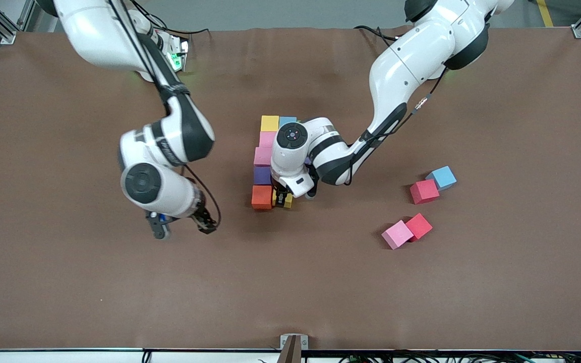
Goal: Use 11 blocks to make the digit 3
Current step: 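Withdraw the right gripper while the left gripper lowers the yellow cube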
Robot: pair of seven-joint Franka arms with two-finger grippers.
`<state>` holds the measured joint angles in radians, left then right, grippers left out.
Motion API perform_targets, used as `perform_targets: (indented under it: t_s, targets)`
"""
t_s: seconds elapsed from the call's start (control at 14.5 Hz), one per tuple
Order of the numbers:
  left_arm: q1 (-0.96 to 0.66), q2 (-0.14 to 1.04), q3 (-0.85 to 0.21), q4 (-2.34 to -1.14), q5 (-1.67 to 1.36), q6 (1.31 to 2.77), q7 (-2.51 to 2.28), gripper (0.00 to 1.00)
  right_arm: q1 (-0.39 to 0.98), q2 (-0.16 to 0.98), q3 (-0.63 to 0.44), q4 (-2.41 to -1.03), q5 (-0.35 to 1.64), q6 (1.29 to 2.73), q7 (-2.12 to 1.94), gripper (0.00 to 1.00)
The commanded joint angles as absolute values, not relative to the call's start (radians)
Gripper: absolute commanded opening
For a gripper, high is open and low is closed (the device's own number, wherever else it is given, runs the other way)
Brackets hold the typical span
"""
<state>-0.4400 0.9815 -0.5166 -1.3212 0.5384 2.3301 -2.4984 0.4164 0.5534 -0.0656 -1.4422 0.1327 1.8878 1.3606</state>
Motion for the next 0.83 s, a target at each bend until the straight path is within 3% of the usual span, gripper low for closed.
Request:
perform_targets:
  t_s: [0.0, 0.76]
  targets:
    - [-0.479, 1.000, -0.453, -1.301, 0.491, 2.338, -2.505, 0.24, 0.347, 0.408, -0.048, -1.581, 0.118, 1.858, 1.154, 1.00]
    - [-0.508, 1.017, -0.420, -1.284, 0.483, 2.367, -2.572, 0.24, 0.101, 0.282, -0.049, -1.582, 0.042, 1.736, 0.416, 1.00]
